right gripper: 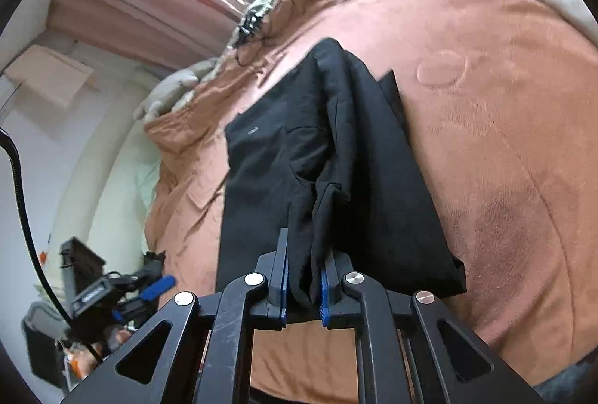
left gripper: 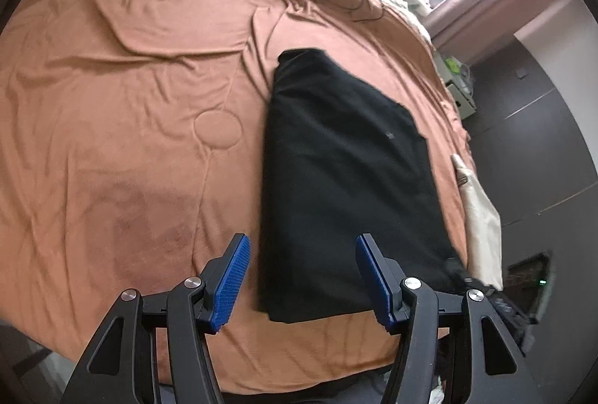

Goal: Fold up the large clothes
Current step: 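Press the folded shirt flat with both tools and open them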

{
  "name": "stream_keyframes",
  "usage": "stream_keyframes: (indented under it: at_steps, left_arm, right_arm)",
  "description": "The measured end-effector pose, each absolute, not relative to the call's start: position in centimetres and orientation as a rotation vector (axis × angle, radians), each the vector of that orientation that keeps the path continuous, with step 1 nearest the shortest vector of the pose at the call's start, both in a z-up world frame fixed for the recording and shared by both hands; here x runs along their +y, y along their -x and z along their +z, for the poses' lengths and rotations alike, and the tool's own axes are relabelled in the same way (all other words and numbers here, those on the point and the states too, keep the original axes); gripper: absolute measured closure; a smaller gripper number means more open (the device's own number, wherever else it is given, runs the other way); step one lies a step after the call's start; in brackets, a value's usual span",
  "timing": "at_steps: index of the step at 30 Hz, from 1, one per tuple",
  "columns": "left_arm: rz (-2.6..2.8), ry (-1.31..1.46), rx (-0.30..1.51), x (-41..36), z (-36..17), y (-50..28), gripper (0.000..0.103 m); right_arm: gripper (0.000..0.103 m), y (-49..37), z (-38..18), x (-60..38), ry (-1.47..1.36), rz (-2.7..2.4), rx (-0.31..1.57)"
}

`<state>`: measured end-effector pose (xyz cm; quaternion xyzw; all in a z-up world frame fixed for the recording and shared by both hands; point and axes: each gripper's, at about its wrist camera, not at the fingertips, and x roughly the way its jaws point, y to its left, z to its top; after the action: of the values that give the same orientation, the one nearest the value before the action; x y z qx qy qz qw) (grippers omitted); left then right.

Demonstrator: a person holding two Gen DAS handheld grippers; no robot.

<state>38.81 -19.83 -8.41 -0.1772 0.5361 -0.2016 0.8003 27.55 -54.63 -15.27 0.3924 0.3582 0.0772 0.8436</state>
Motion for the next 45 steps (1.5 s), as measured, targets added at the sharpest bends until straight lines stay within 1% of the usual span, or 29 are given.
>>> stream_keyframes:
  at_steps: [4, 10, 18, 19, 23, 27, 29, 30, 31, 32, 33, 34, 39, 43, 44, 45]
  left_arm:
    - [-0.435, 0.367, 1.174, -20.9, -9.8, -39.0, 0.042]
    - [-0.45, 0.33, 1.215, -22.9, -12.1, -39.0, 0.042]
    - [-0.49, 0.278, 1.272, -25.2, -14.5, -38.6, 0.043]
    - [-0.499, 0.277, 1.275, -25.4, -14.7, -38.6, 0.043]
    - [-0.535, 0.271, 1.296, -26.4, -16.0, -38.5, 0.053]
    - [-0.523, 0.288, 1.321, -26.7, -17.3, -38.9, 0.053]
    - [-0.518, 0.295, 1.317, -26.6, -17.0, -39.0, 0.053]
    - [-0.517, 0.286, 1.311, -26.5, -16.8, -39.0, 0.053]
    - [-0.514, 0.275, 1.303, -26.5, -16.5, -39.0, 0.053]
    - [-0.512, 0.27, 1.297, -26.4, -16.3, -39.0, 0.052]
    - [-0.508, 0.272, 1.294, -26.3, -16.1, -39.2, 0.052]
    - [-0.508, 0.282, 1.295, -26.1, -16.1, -39.4, 0.051]
    - [-0.511, 0.337, 1.288, -25.8, -16.4, -40.0, 0.044]
    - [-0.533, 0.383, 1.296, -26.2, -16.9, -40.0, 0.043]
    - [-0.537, 0.383, 1.301, -26.2, -17.0, -40.1, 0.043]
    - [-0.537, 0.382, 1.299, -26.2, -17.1, -40.0, 0.045]
  right_arm:
    - [0.091, -26.4, -15.6, -55.6, -0.862, 0.151, 0.741]
    - [0.092, -25.1, -17.9, -57.4, -0.929, 0.13, 0.755]
    - [0.093, -23.5, -19.5, -58.5, -0.943, 0.073, 0.749]
    - [0.093, -23.3, -19.8, -58.6, -0.95, 0.062, 0.749]
    - [0.093, -23.3, -21.2, -58.7, -0.952, 0.031, 0.768]
    - [0.092, -24.1, -22.4, -58.8, -0.972, 0.028, 0.796]
    - [0.088, -24.2, -21.4, -58.8, -0.948, 0.029, 0.801]
    - [0.076, -24.3, -20.8, -58.9, -0.93, 0.025, 0.8]
    - [0.061, -24.3, -20.3, -59.0, -0.911, 0.014, 0.798]
    - [0.054, -24.2, -19.7, -59.2, -0.888, -0.008, 0.791]
    - [0.042, -24.2, -19.1, -59.4, -0.867, -0.027, 0.777]
    - [0.038, -24.2, -18.6, -59.6, -0.856, -0.031, 0.761]
    - [0.038, -26.3, -18.9, -59.5, -0.87, 0.036, 0.796]
    - [0.038, -27.8, -20.9, -58.0, -0.879, 0.082, 0.853]
    - [0.04, -27.6, -21.4, -57.8, -0.885, 0.085, 0.852]
    - [0.048, -27.6, -21.6, -57.7, -0.897, 0.092, 0.844]
